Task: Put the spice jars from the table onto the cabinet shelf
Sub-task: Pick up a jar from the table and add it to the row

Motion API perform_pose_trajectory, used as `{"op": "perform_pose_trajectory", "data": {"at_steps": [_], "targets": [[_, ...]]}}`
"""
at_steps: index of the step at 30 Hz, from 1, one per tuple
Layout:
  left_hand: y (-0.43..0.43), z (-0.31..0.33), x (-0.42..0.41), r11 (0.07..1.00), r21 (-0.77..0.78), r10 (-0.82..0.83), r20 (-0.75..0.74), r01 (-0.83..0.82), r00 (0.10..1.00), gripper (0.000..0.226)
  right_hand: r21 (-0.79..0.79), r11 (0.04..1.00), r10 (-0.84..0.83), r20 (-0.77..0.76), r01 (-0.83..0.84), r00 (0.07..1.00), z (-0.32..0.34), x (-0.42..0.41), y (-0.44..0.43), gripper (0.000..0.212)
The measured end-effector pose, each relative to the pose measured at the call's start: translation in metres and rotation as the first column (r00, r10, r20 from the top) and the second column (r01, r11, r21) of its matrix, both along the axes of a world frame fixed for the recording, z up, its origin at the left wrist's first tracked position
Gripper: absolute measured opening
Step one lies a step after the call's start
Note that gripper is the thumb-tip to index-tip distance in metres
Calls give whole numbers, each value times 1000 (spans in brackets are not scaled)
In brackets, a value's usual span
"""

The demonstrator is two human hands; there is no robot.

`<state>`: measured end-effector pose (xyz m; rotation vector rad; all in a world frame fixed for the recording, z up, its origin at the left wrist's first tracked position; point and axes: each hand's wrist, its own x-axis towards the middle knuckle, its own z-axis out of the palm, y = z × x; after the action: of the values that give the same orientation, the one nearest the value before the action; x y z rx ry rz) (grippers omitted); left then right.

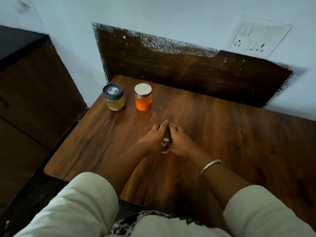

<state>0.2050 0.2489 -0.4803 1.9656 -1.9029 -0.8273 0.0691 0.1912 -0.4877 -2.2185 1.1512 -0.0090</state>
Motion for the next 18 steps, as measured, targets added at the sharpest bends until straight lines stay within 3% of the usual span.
{"op": "perform_pose_trajectory", "data": {"at_steps": [5, 7, 13, 18], "targets": [[-4, -2, 7, 1000, -13, 24, -63, -25, 998, 101, -19, 992, -125, 87, 127, 988, -8, -3, -1, 94], [-6, 0, 10, 997, -54, 43, -130, -50, 991, 95, 22, 977, -212, 197, 211, 957, -5, -6, -1, 94], [-4, 21, 0, 938, -286, 74, -387, -196, 919, 96, 93, 919, -371, 529, 383, 763, 28, -19, 0, 84], [-7, 41, -28, 931, -324, -6, -479, -170, 878, 121, 155, 876, -430, 680, 457, 594, 61, -21, 0, 73]]}}
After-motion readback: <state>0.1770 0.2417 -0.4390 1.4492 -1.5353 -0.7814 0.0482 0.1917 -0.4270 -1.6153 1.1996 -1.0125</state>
